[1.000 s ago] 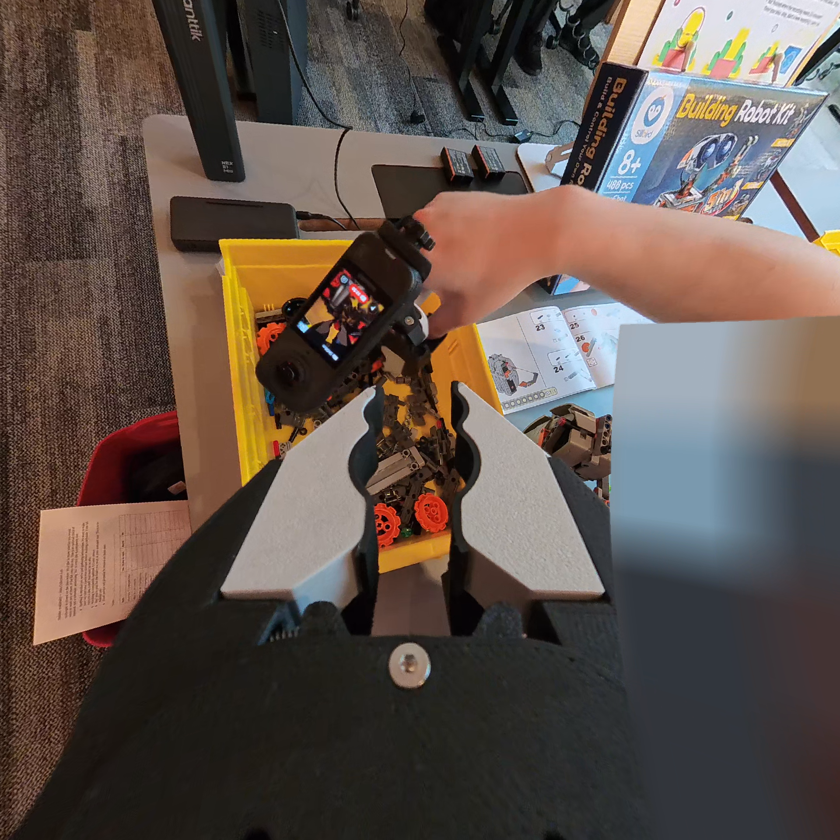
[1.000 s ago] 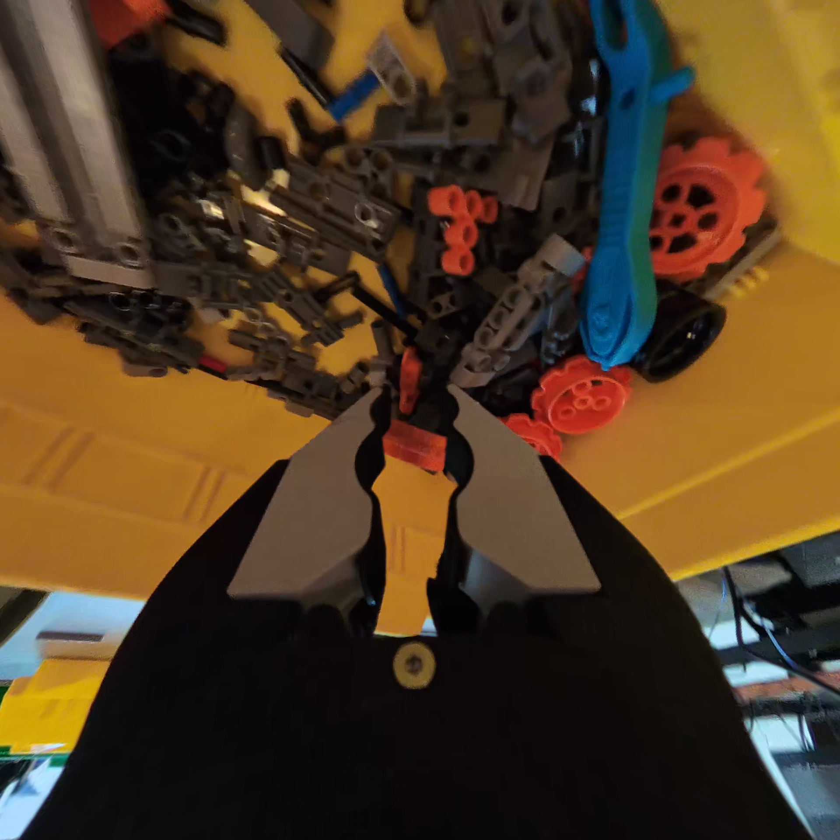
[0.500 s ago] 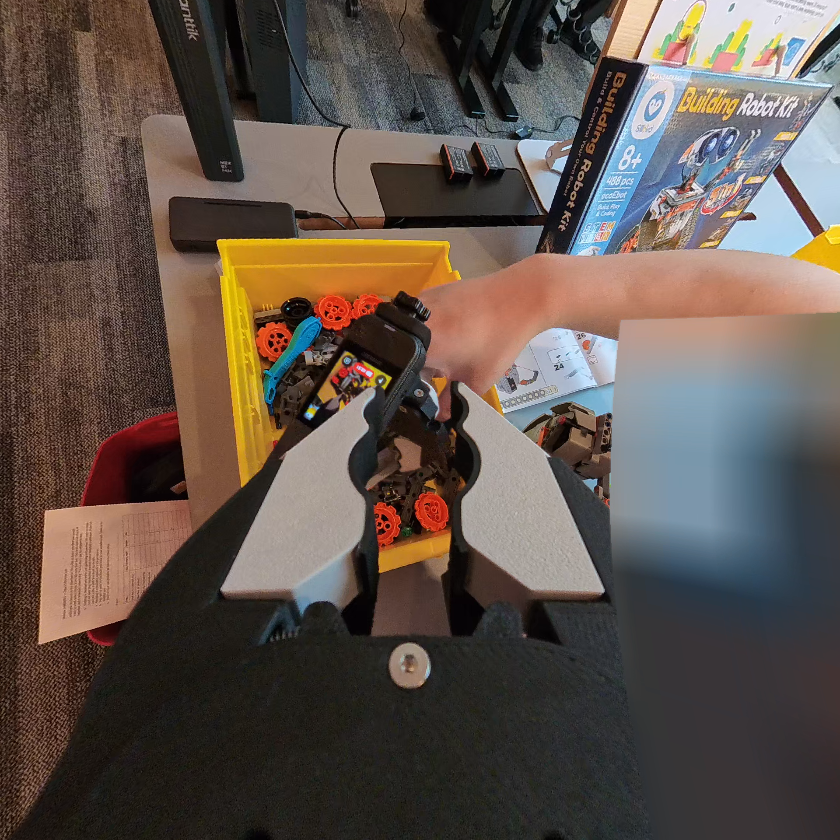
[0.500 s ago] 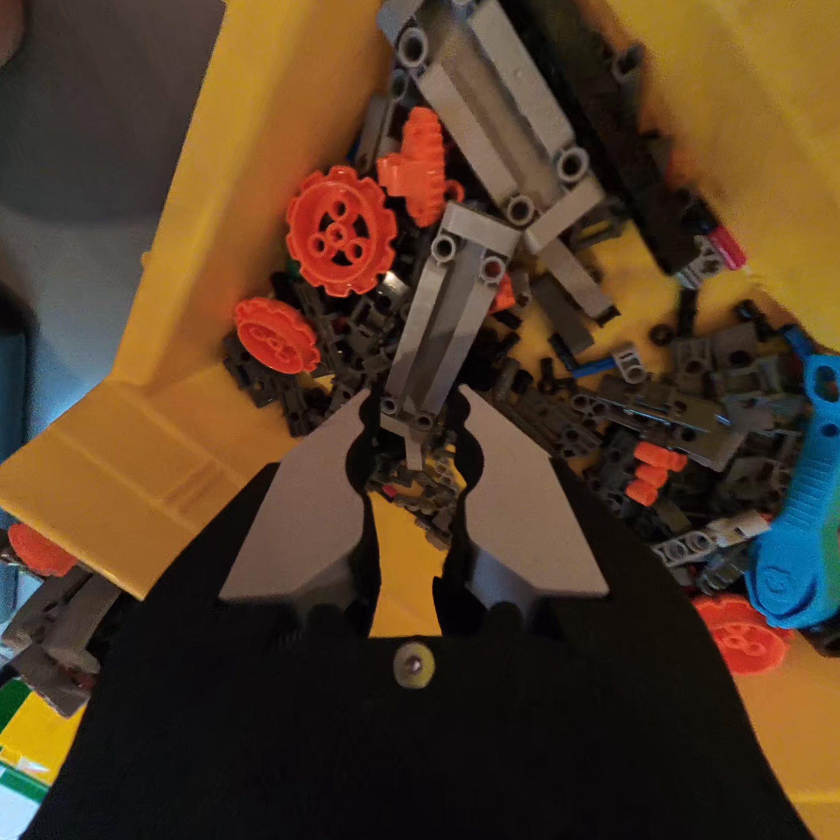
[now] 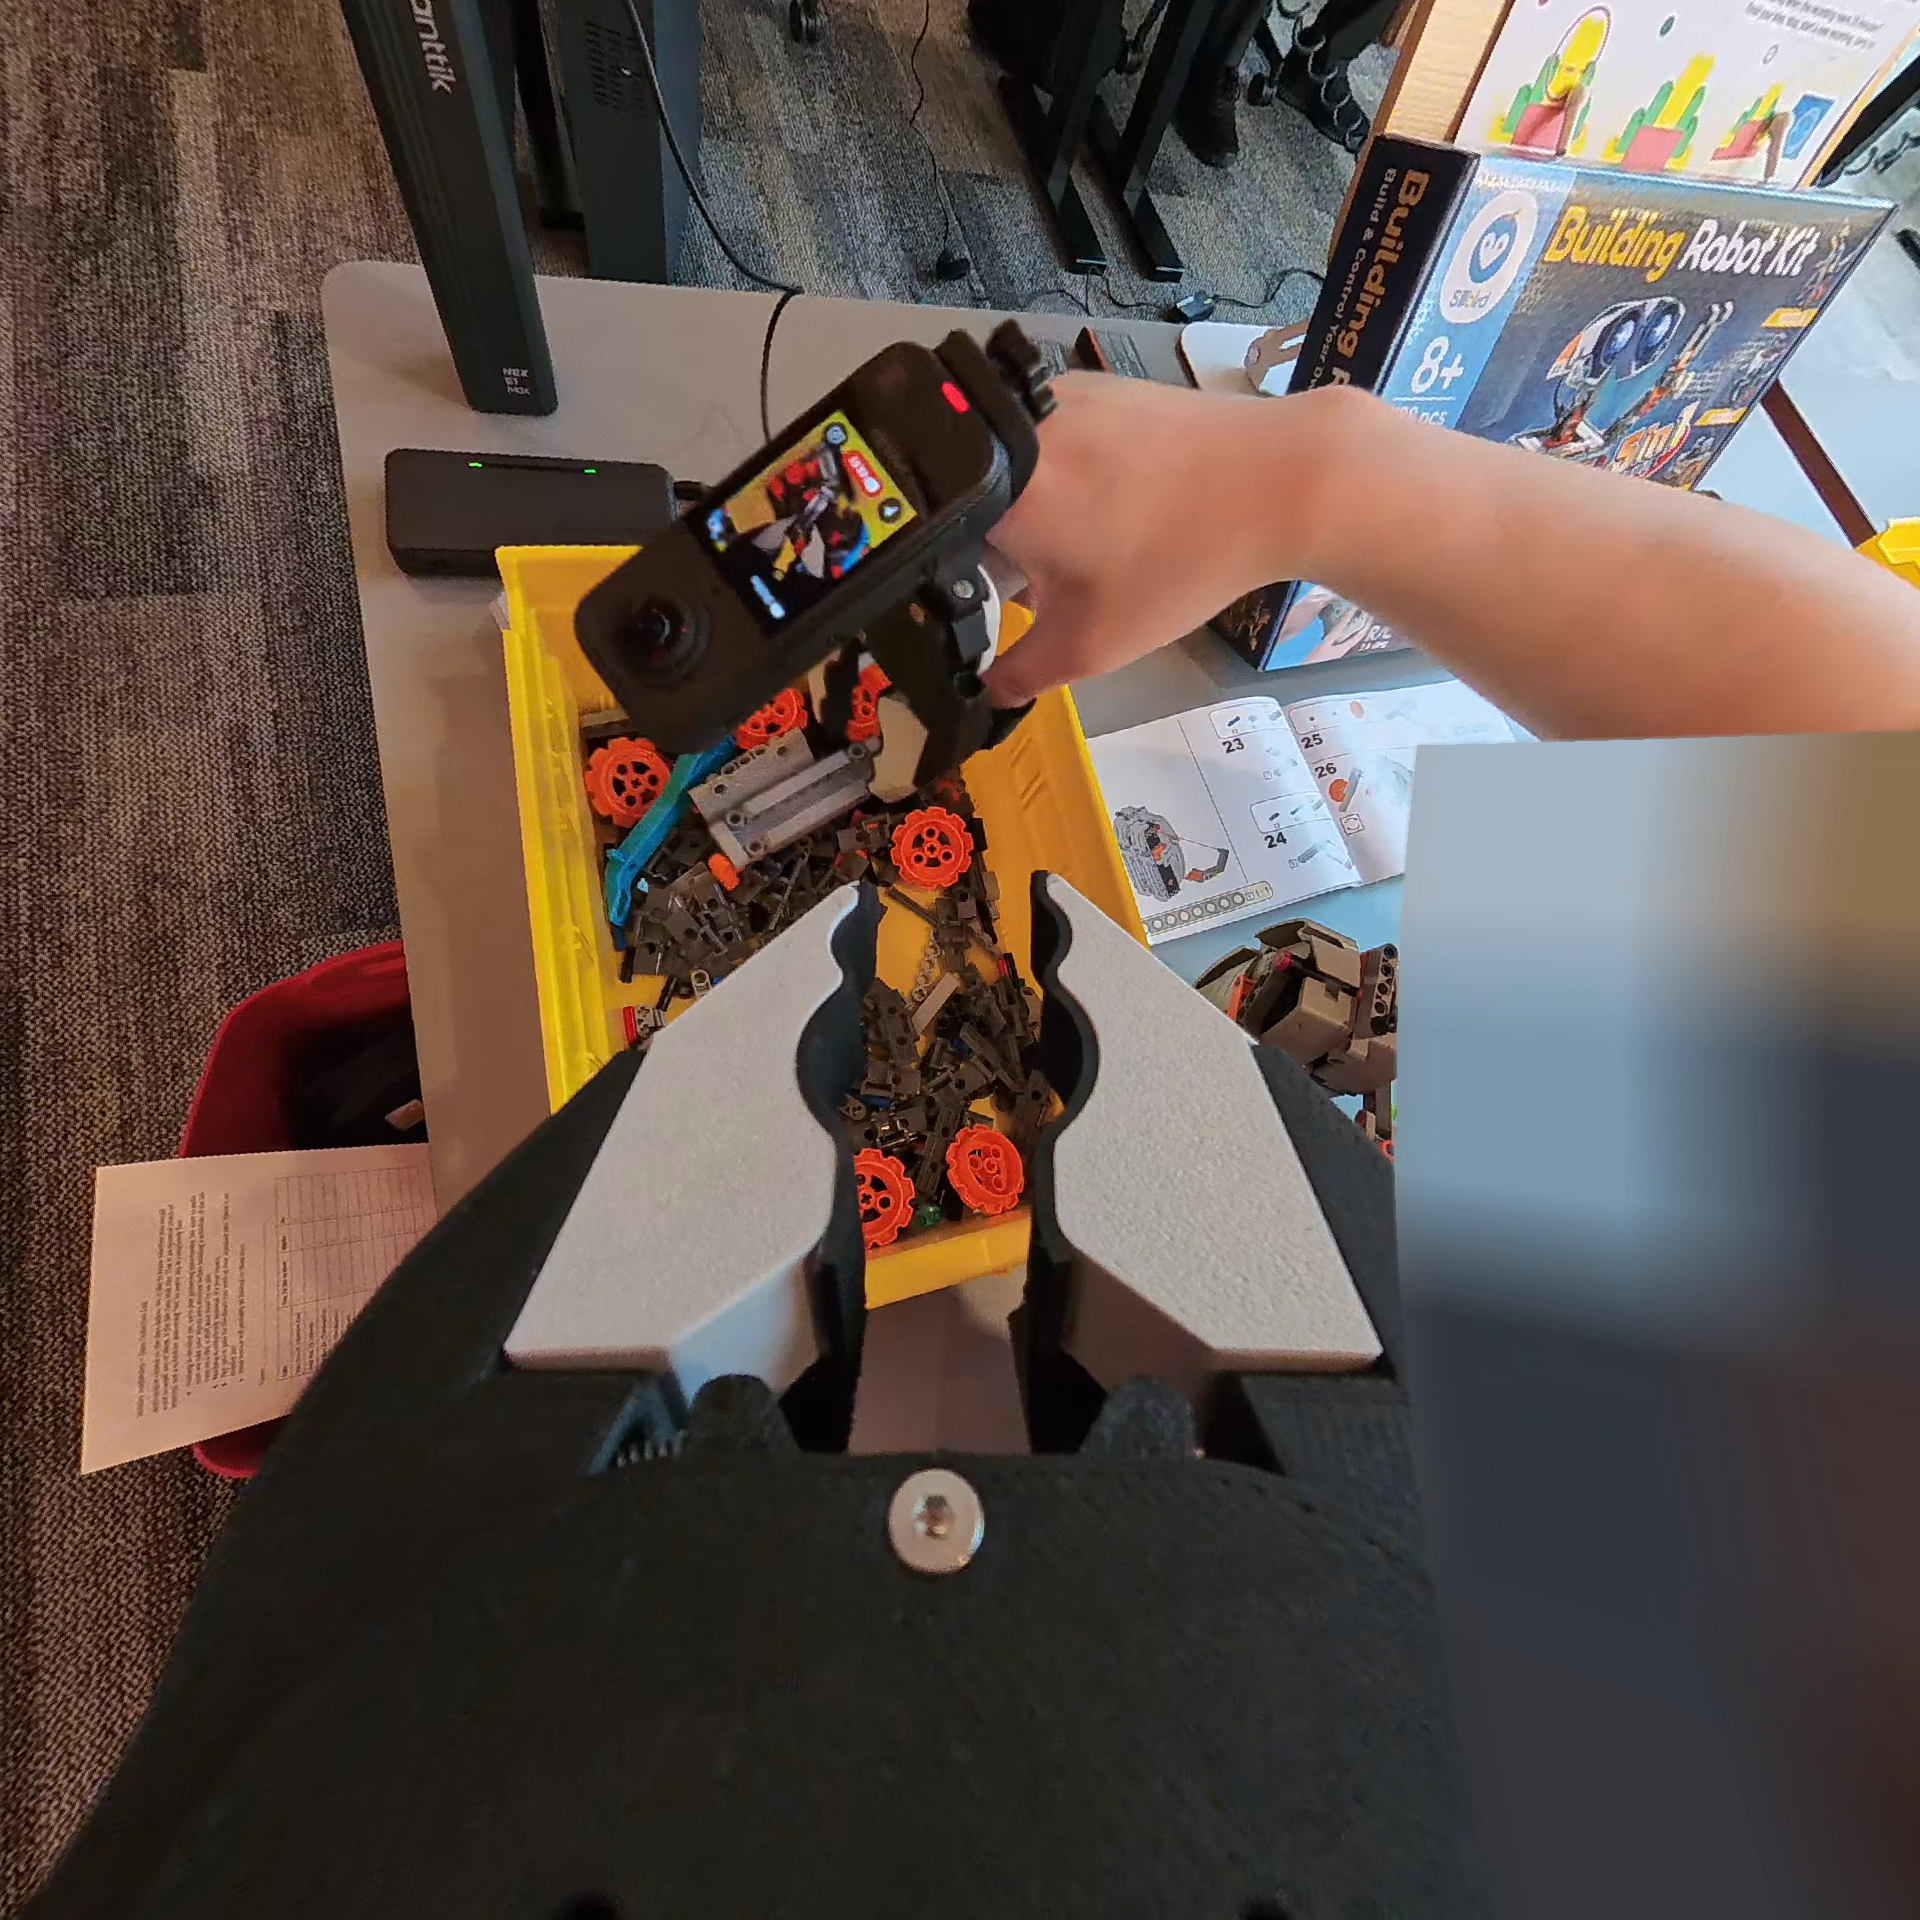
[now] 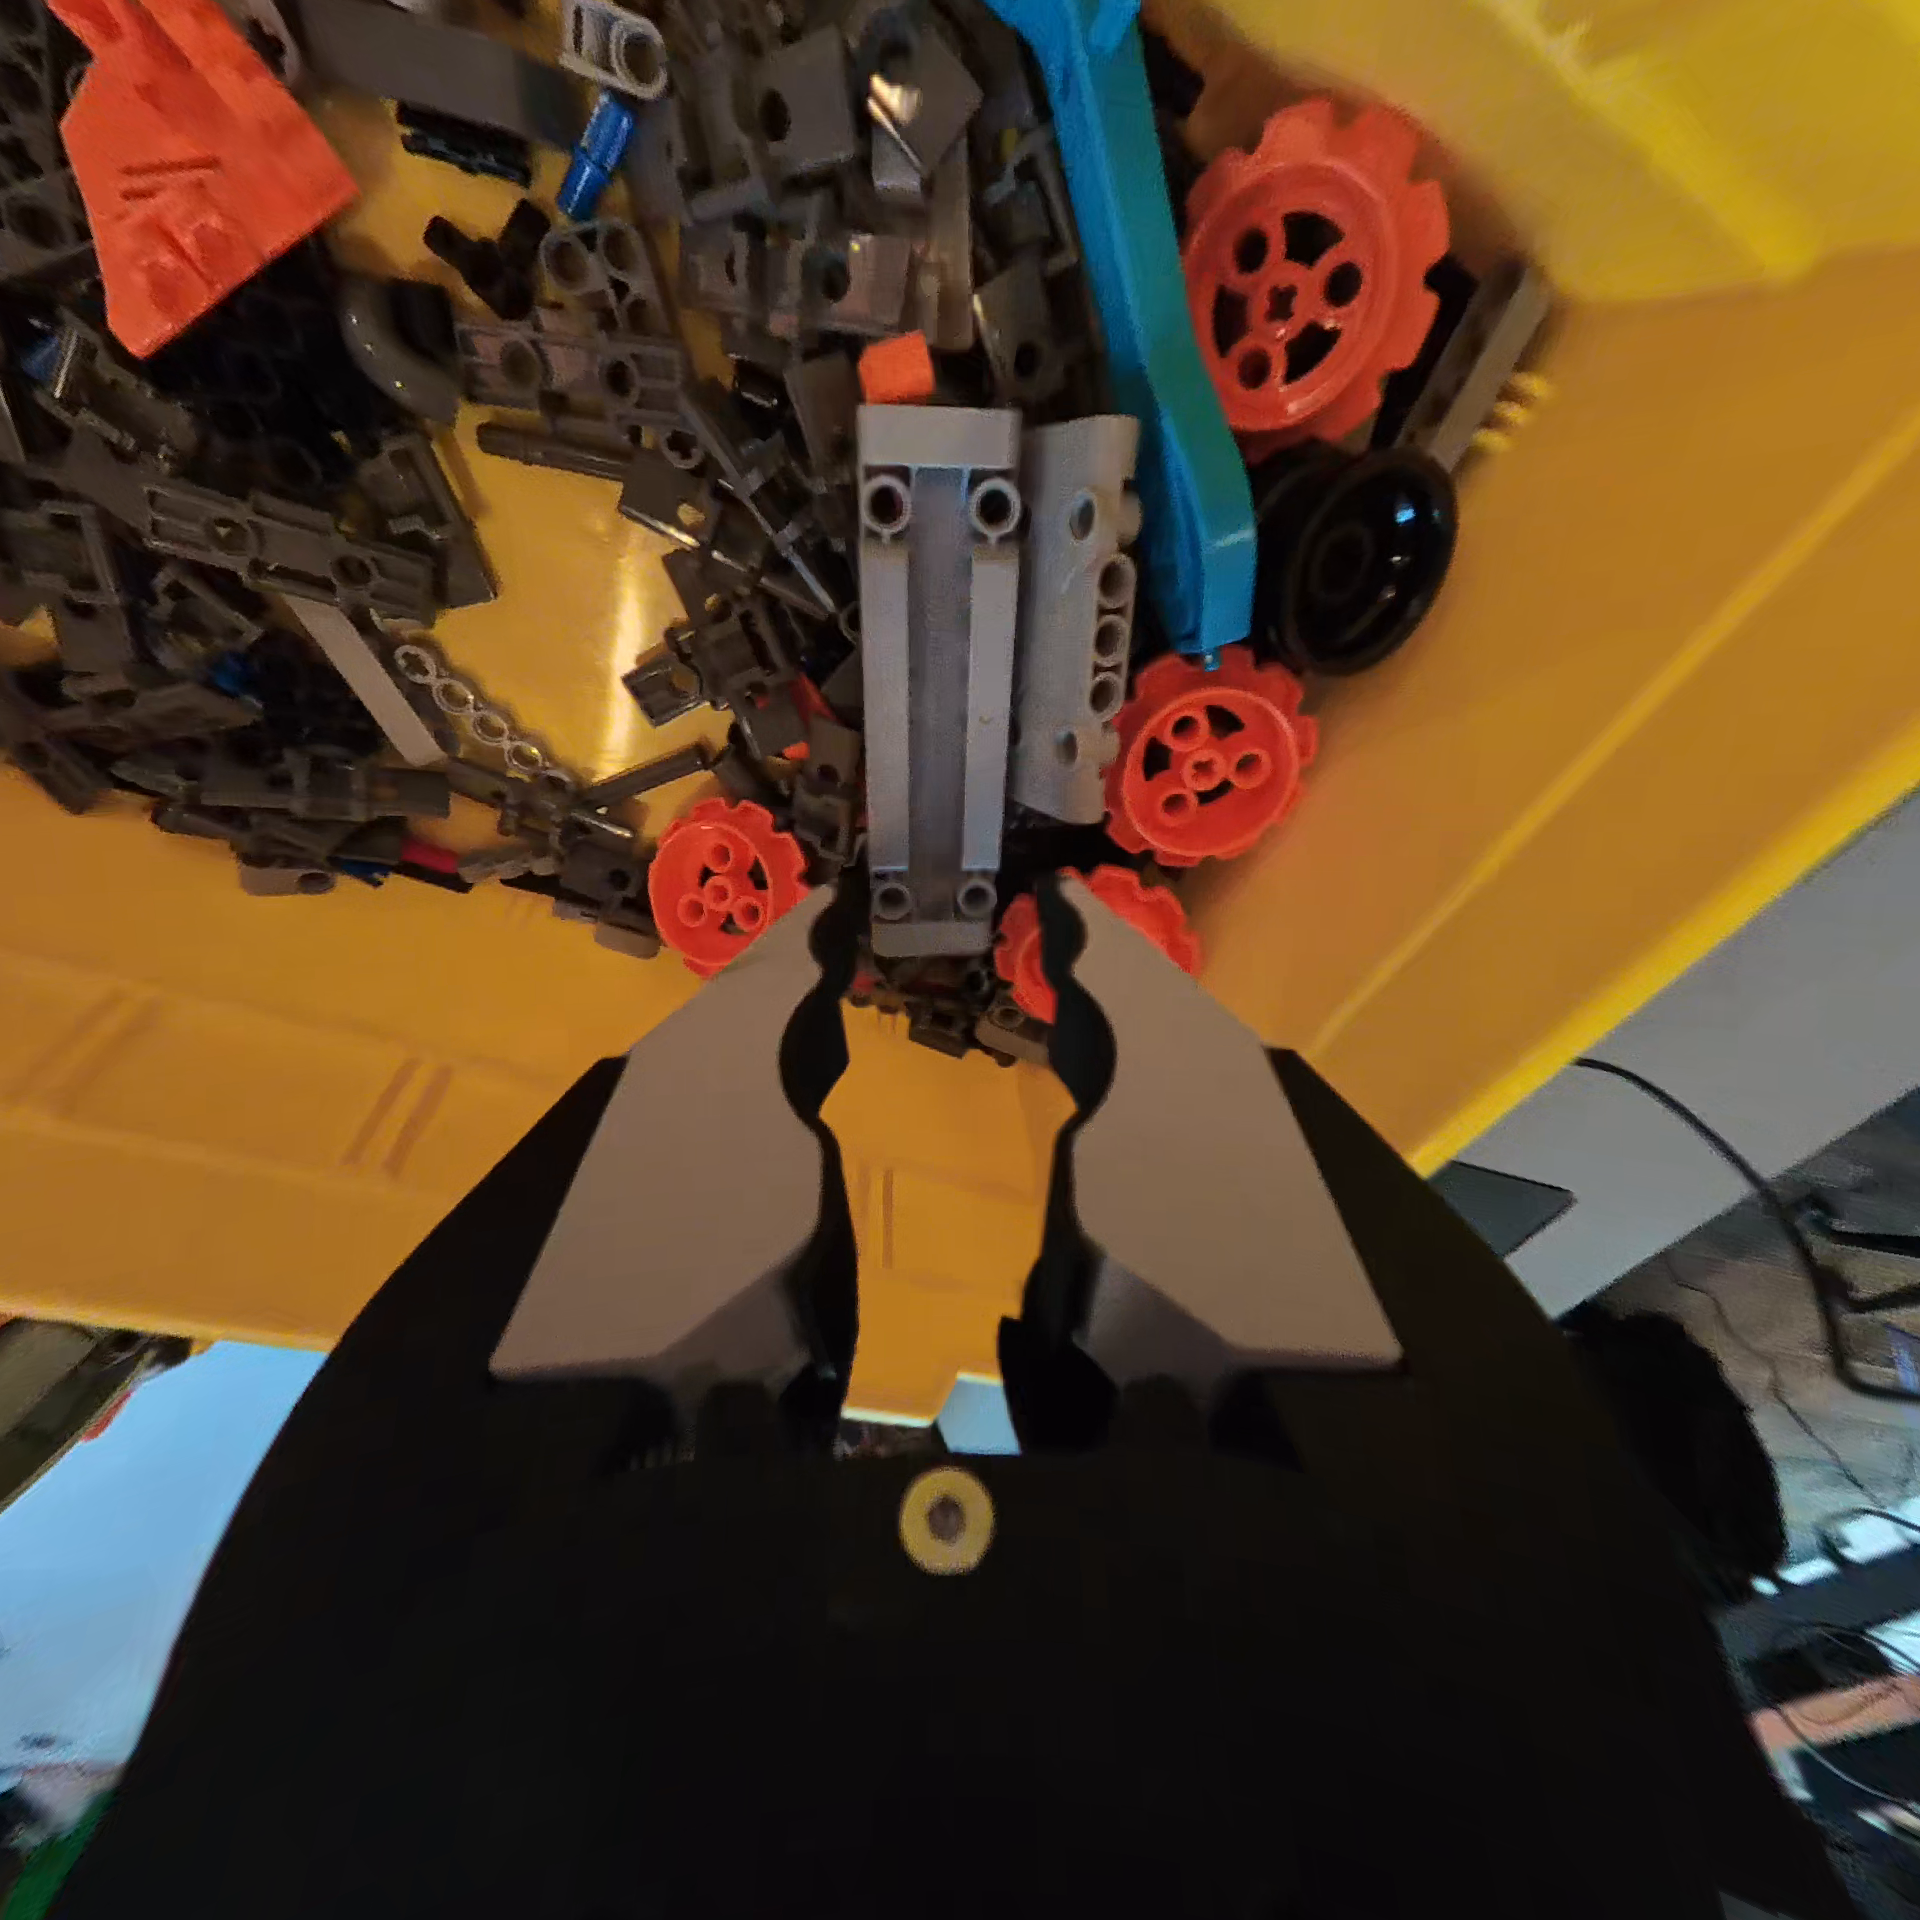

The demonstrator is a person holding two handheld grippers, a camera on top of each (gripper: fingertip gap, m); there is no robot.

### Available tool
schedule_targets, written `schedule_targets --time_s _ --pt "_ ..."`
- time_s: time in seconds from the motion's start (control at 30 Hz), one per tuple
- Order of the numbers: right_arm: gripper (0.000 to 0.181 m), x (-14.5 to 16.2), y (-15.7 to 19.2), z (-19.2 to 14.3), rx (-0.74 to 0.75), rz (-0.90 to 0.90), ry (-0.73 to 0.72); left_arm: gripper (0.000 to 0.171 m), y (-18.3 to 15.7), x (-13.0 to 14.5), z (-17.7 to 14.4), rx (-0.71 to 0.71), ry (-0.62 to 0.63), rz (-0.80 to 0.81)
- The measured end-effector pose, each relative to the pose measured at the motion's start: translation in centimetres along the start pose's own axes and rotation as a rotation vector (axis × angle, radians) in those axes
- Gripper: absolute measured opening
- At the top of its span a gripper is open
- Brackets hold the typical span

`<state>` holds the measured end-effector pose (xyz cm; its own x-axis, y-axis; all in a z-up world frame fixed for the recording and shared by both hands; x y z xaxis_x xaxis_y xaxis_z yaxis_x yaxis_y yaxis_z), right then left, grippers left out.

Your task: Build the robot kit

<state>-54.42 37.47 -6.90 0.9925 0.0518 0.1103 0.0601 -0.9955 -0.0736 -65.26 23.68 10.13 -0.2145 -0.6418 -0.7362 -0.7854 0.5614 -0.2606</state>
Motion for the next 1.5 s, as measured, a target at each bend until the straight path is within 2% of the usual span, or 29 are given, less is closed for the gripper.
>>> schedule_targets --time_s 0.03,0.1,0.33,0.43,0.53,0.77,0.83,0.9,1.1,1.2,1.3,1.43,1.5 --pt "0.041 -0.1 0.1 -0.4 0.037 -0.016 -0.011 0.028 0.0 0.0 0.0 0.000 0.001 0.001" --pt "0.042 -1.1 1.6 -1.2 0.047 -0.071 -0.077 0.027 -0.1 0.0 0.0 -0.002 0.001 0.004" --pt "0.037 -6.4 8.1 -1.9 -0.098 -0.298 -0.304 0.027 -0.2 -0.1 0.1 -0.004 0.000 0.007" --pt "0.018 -8.7 8.0 -1.6 -0.055 -0.387 -0.422 0.027 -0.2 0.0 0.0 -0.007 -0.001 0.006" --pt "0.016 -9.9 7.2 -0.5 -0.166 -0.333 -0.477 0.028 0.1 0.0 -0.2 -0.007 -0.013 -0.003" --pt "0.021 -10.6 6.1 1.4 -0.239 -0.363 -0.463 0.027 0.1 -0.1 -0.5 -0.002 -0.028 -0.008" --pt "0.015 -10.6 6.3 1.7 -0.267 -0.375 -0.432 0.028 0.1 -0.1 -0.4 -0.001 -0.022 -0.004" --pt "0.000 -10.3 6.5 1.4 -0.310 -0.376 -0.414 0.028 0.1 -0.1 -0.4 0.000 -0.021 -0.004" --pt "0.000 -8.4 5.8 0.4 -0.332 -0.333 -0.411 0.028 0.2 -0.1 -0.4 0.003 -0.024 -0.010" --pt "0.017 -9.1 5.8 0.1 -0.276 -0.375 -0.473 0.027 0.0 -0.1 -0.3 0.001 -0.018 0.000" --pt "0.018 -9.9 6.2 1.0 -0.274 -0.428 -0.450 0.027 -0.1 -0.1 -0.3 -0.002 -0.017 0.002" --pt "0.023 -10.5 6.9 2.1 -0.342 -0.450 -0.433 0.027 0.1 -0.1 -0.2 0.000 -0.014 -0.004" --pt "0.015 -10.4 7.0 2.0 -0.370 -0.437 -0.411 0.028 0.1 -0.1 -0.2 0.001 -0.011 -0.004"
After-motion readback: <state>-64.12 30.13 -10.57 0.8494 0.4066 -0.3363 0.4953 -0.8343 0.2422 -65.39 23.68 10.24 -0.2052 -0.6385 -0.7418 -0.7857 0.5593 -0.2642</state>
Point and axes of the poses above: each gripper's, where its closed fingertips meet, z out along the fingers, x out of its underside, y = z × x across the jaws, the point moved 6 cm from there along -z, back along the fingers, and after that the axes turned 2 degrees about y, right-handed, at the moved point
